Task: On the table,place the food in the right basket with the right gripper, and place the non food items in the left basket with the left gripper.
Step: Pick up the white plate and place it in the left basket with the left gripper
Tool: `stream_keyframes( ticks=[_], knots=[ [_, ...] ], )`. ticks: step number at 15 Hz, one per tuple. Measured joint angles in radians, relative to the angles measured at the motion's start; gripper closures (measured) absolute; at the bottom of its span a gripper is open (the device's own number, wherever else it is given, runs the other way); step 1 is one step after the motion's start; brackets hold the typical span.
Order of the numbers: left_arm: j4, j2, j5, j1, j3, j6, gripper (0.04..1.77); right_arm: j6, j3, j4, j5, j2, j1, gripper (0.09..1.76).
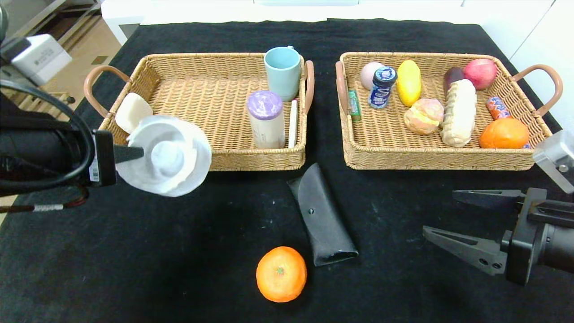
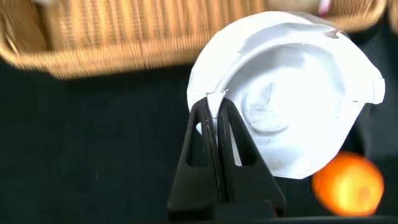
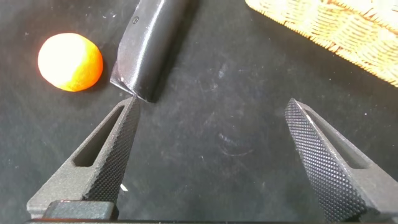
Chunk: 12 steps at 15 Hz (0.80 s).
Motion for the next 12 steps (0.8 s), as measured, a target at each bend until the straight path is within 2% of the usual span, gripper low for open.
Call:
stream_keyframes(
  ticks=[2,6,9,12],
  knots=[
    [-0.064,0.039,-0.003,0.02,-0.048,-0.007,1.7,0.0,-0.001,-0.001,0.0,-0.002,-0.001,0.14],
    [-0.114,0.148,-0.006,0.065,-0.154,-0.007,1.7,0.0,-0.004,-0.003,0.0,-0.004,-0.006,0.14],
    [-0.315,0.234,-0.005,0.084,-0.179,-0.008,1.7,0.0,-0.004,-0.015,0.0,-0.005,-0.009,0.14],
    [-0.405,0.314,-0.001,0.097,-0.194,-0.009,1.7,0.001,-0.003,-0.015,0.0,-0.011,-0.01,0.14]
  ],
)
